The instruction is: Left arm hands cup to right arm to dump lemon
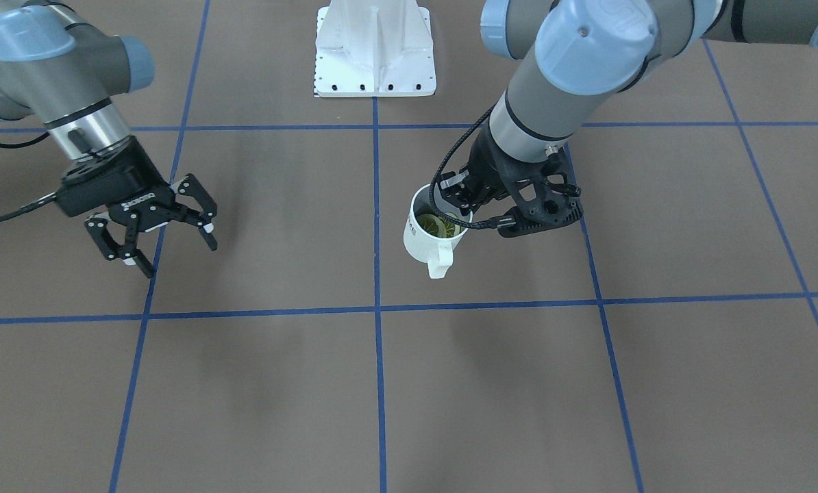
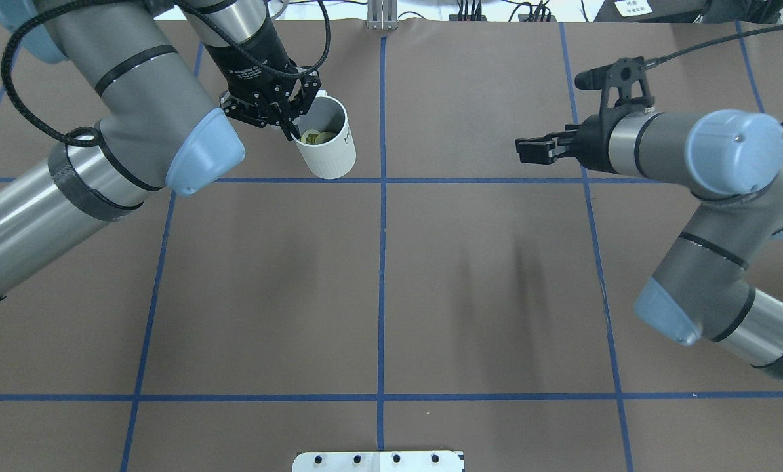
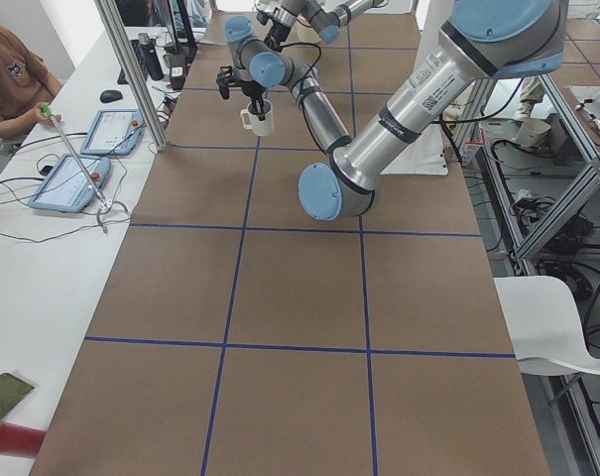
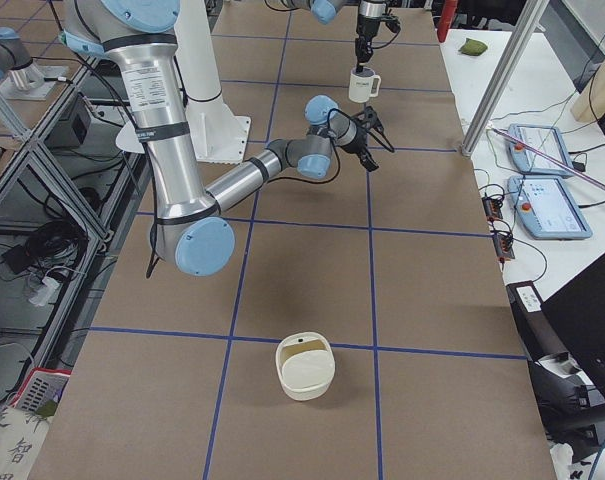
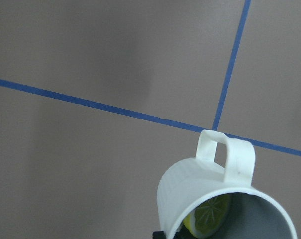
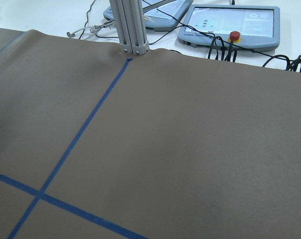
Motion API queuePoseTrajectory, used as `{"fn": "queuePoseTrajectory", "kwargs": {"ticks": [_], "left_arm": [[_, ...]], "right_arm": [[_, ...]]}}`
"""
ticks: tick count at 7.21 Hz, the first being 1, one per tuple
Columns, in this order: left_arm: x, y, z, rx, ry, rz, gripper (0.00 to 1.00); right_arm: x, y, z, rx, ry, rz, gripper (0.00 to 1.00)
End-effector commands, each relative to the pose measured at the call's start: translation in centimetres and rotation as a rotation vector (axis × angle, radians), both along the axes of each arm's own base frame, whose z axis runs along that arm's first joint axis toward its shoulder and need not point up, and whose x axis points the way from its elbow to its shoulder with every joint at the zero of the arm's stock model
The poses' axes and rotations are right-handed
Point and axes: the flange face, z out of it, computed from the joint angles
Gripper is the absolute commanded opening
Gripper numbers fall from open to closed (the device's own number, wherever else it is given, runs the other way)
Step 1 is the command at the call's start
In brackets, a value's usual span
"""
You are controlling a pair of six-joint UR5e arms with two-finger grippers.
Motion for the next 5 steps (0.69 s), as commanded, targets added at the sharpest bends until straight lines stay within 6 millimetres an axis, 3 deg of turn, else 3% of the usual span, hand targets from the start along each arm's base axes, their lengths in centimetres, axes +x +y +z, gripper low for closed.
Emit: {"fn": "queuePoseTrajectory", "kwargs": {"ticks": [1,3,5], "left_arm": [[1.2,-0.2,-1.4,-0.003,-0.049,-0.029,0.0],[2.1,-1.4,-2.5,-0.055,-0.095,-0.047,0.0],[2.9,-2.3,-2.0,-0.072,-0.118,-0.054,0.0]], "right_arm": [[-4.5,2.7,-3.8,0.033,-0.063,0.069,1.0],[-8.0,5.8,-5.1,0.085,-0.058,0.139,1.0],[-8.8,7.7,-6.3,0.114,-0.074,0.177,1.0]]}}
